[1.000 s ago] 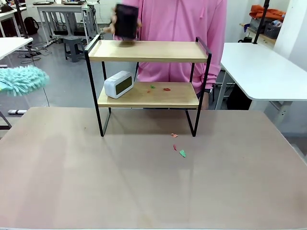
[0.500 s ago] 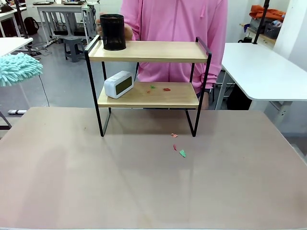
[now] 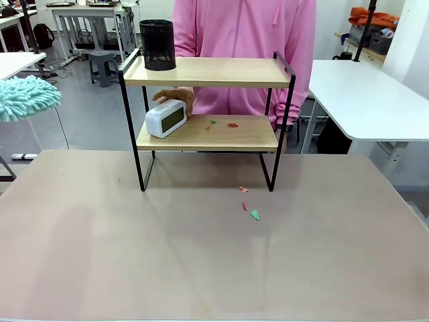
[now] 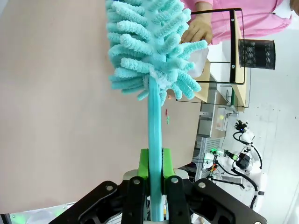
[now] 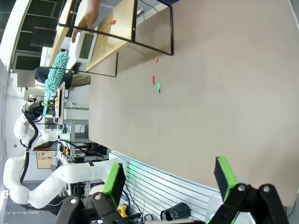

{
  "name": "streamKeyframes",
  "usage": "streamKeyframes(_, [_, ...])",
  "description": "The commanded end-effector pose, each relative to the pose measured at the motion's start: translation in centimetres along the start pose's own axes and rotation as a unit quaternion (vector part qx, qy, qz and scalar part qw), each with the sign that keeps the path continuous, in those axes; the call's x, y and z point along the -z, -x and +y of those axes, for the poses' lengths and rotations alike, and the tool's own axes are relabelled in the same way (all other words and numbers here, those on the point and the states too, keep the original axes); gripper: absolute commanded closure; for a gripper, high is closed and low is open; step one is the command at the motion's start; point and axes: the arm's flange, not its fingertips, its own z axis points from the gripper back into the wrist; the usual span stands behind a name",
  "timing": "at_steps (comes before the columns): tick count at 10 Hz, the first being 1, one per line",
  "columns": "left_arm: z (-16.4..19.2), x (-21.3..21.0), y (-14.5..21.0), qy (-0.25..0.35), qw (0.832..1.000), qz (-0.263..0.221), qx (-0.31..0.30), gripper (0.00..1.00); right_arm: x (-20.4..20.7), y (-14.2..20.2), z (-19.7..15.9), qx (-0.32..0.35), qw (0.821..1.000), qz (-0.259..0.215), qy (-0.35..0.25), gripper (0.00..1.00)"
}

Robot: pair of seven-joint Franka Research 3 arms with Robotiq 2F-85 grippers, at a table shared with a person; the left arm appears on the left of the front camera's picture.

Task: Clean the shelf.
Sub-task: Clean the remaining tier of the Shelf with the Duster once objects are removed.

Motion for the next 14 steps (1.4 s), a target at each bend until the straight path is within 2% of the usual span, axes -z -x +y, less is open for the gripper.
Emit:
streamKeyframes(1, [0.0, 0.0, -0.1, 0.009, 1.000, -0.002, 0.009, 1.00, 0.0, -0.1, 0.0, -0.011, 1.000, -0.007, -0.012, 0.00])
streamKeyframes(7, [0.0, 0.0, -0.1, 0.009, 1.000, -0.002, 0.009, 1.00, 0.0, -0.1, 0.0, -0.011, 1.000, -0.007, -0.012, 0.00])
streamKeyframes(8, [0.0, 0.0, 0.0, 0.000, 1.000, 0.000, 0.000, 0.88, 0.0, -0.1, 0.0, -0.011, 1.000, -0.007, -0.012, 0.00])
streamKeyframes(9, [-1.5, -0.4, 1.3, 0.014, 0.999, 0.034, 0.036, 0.88, 0.0, -0.1, 0.0, -0.011, 1.000, -0.007, -0.012, 0.00])
streamKeyframes(10, [-2.6, -1.4, 4.5, 0.050, 0.986, 0.127, 0.097, 0.88, 0.0, -0.1, 0.0, -0.011, 1.000, -0.007, -0.012, 0.00])
streamKeyframes(11, [-2.8, -2.2, 7.2, 0.064, 0.975, 0.159, 0.139, 0.88, 0.0, -0.1, 0.0, -0.011, 1.000, -0.007, -0.012, 0.00])
streamKeyframes(12, [-2.5, -3.2, 9.3, 0.080, 0.969, 0.172, 0.160, 0.88, 0.0, -0.1, 0.0, -0.011, 1.000, -0.007, -0.012, 0.00])
streamKeyframes(14, [-2.1, -5.1, 11.8, 0.092, 0.965, 0.168, 0.181, 0.88, 0.0, -0.1, 0.0, -0.011, 1.000, -0.007, -0.012, 0.00])
